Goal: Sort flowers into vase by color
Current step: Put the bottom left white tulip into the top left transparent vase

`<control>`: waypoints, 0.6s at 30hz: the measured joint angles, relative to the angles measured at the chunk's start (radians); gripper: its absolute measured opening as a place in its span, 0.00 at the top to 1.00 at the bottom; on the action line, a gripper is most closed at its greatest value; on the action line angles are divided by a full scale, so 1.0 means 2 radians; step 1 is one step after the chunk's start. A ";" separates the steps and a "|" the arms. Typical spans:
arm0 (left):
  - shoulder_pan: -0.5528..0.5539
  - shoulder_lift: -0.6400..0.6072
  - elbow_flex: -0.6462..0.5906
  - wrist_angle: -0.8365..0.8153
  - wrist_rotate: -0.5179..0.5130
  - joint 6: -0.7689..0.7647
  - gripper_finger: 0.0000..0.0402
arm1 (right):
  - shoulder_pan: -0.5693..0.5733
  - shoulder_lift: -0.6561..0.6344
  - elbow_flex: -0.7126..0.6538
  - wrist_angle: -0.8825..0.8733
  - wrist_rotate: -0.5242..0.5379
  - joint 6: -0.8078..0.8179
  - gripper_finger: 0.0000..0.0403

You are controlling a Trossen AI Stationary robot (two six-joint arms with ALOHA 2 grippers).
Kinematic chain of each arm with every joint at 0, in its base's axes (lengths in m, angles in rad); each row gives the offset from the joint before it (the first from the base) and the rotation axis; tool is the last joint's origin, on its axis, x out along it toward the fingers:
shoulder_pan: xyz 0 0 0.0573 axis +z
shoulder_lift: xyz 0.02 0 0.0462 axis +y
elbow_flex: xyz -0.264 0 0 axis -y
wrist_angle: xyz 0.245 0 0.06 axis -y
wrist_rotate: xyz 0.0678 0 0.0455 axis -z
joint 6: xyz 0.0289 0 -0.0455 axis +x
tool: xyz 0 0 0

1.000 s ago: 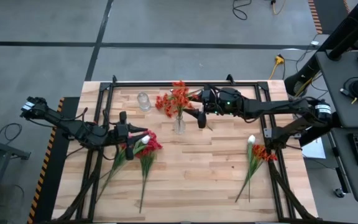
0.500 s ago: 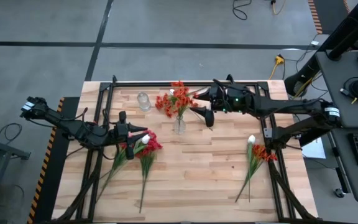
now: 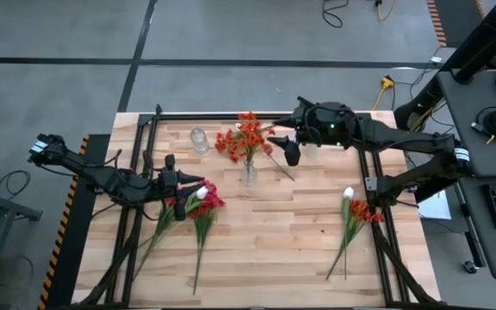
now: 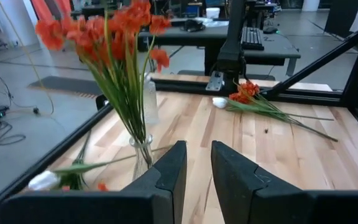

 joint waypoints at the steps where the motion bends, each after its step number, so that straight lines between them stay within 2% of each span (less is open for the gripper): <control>1: 0.000 0.000 0.000 -0.005 0.000 -0.008 0.85 | 0.000 0.000 0.011 -0.023 0.011 0.000 0.34; 6: 0.000 0.000 0.000 -0.045 0.000 -0.079 0.85 | 0.001 0.000 0.054 -0.118 0.020 0.020 0.35; 9: 0.000 0.000 0.009 -0.100 0.006 -0.139 0.85 | 0.004 0.000 0.073 -0.179 0.019 0.043 0.37; 14: 0.000 0.005 0.050 -0.232 0.059 -0.260 0.85 | 0.012 0.000 0.104 -0.269 0.020 0.081 0.38; 18: 0.000 0.031 0.090 -0.328 0.101 -0.351 0.85 | 0.017 -0.002 0.113 -0.323 0.020 0.108 0.39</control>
